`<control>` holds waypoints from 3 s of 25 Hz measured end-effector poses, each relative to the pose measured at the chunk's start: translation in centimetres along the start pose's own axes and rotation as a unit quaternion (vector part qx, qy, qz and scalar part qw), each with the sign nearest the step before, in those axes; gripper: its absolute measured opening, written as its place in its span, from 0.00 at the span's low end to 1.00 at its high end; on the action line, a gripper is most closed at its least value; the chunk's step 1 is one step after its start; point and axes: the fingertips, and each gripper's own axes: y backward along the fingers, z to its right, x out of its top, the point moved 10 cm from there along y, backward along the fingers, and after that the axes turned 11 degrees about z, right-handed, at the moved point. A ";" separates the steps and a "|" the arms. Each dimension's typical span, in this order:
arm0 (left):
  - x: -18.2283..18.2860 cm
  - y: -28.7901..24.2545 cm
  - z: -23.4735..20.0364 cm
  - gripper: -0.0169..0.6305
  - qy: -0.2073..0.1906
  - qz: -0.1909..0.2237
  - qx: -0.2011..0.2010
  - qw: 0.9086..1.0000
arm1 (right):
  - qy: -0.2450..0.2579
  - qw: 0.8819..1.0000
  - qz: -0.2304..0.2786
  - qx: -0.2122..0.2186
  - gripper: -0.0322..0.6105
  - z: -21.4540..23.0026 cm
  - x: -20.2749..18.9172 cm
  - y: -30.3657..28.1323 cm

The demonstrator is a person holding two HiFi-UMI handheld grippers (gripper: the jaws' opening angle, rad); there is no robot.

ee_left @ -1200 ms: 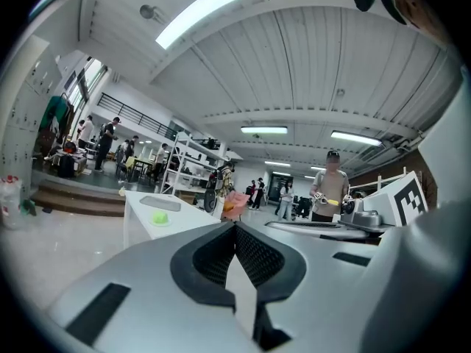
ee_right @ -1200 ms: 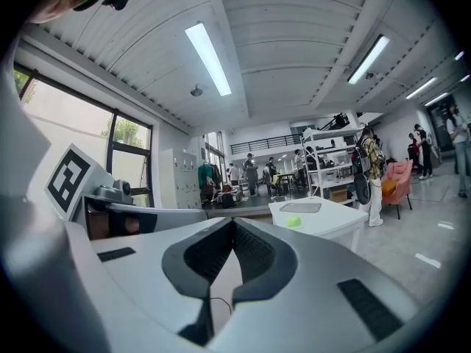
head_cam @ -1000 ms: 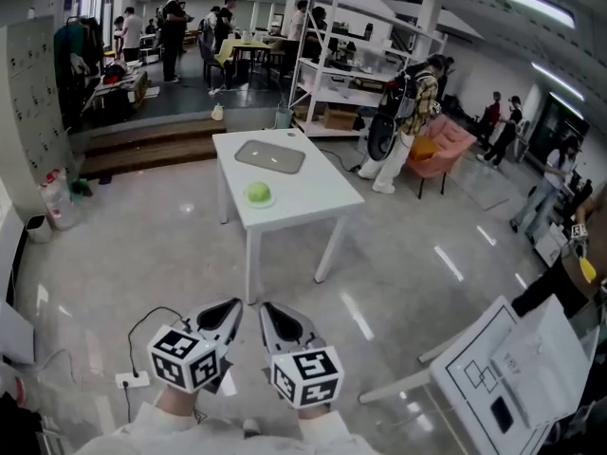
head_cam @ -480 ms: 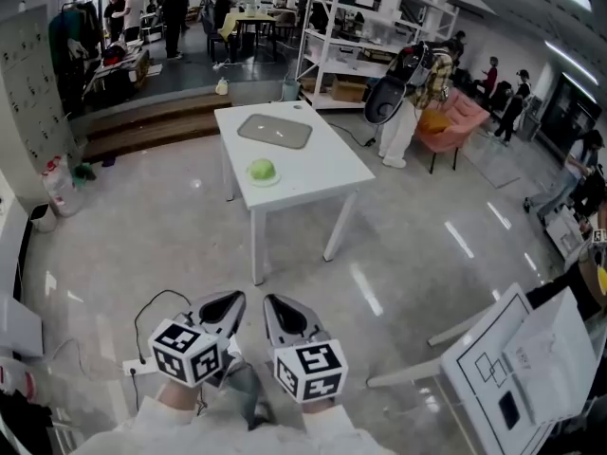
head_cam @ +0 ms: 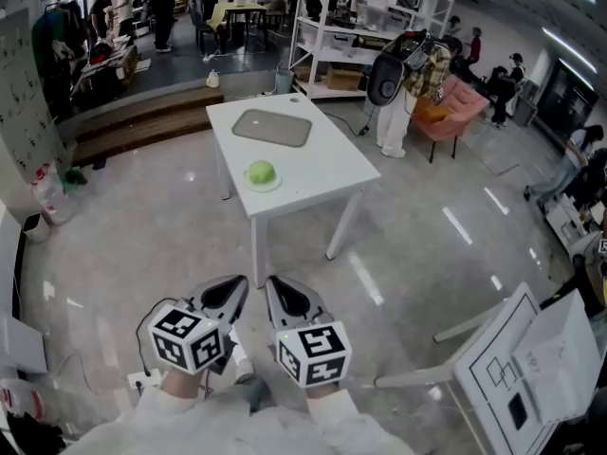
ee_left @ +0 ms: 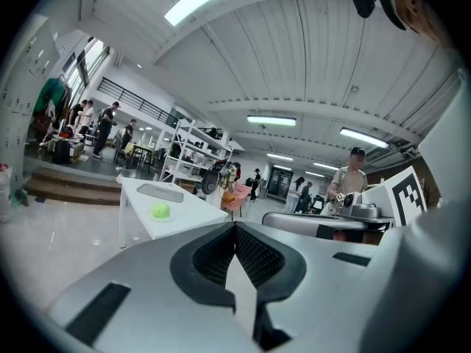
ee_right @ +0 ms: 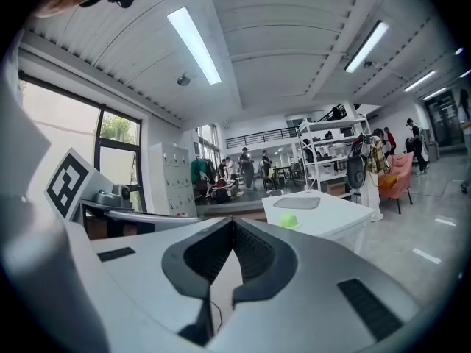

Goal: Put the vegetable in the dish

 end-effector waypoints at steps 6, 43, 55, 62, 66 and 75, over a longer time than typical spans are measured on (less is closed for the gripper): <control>2.5 -3.3 -5.4 0.03 -0.005 0.003 -0.015 1.000 | 0.006 1.000 0.011 -0.011 0.07 0.8 0.8 -6.3; 4.3 -21.2 -23.1 0.03 0.021 -0.040 -0.014 0.999 | -0.004 0.999 -0.022 -0.026 0.07 12.7 -0.5 -27.8; 6.1 -31.2 -27.2 0.03 0.022 -0.038 0.007 0.999 | -0.009 0.999 -0.039 -0.009 0.07 21.1 0.3 -35.8; 7.5 -36.6 -28.3 0.03 0.015 -0.024 0.012 1.000 | -0.002 0.999 -0.040 0.005 0.07 25.3 1.2 -39.2; 7.2 -38.0 -29.1 0.03 0.010 -0.027 0.021 0.999 | -0.004 0.999 -0.040 0.015 0.07 26.6 0.9 -40.7; 6.4 -39.4 -30.4 0.03 0.022 -0.038 0.035 0.998 | -0.014 0.998 -0.058 0.026 0.07 27.8 -0.2 -42.6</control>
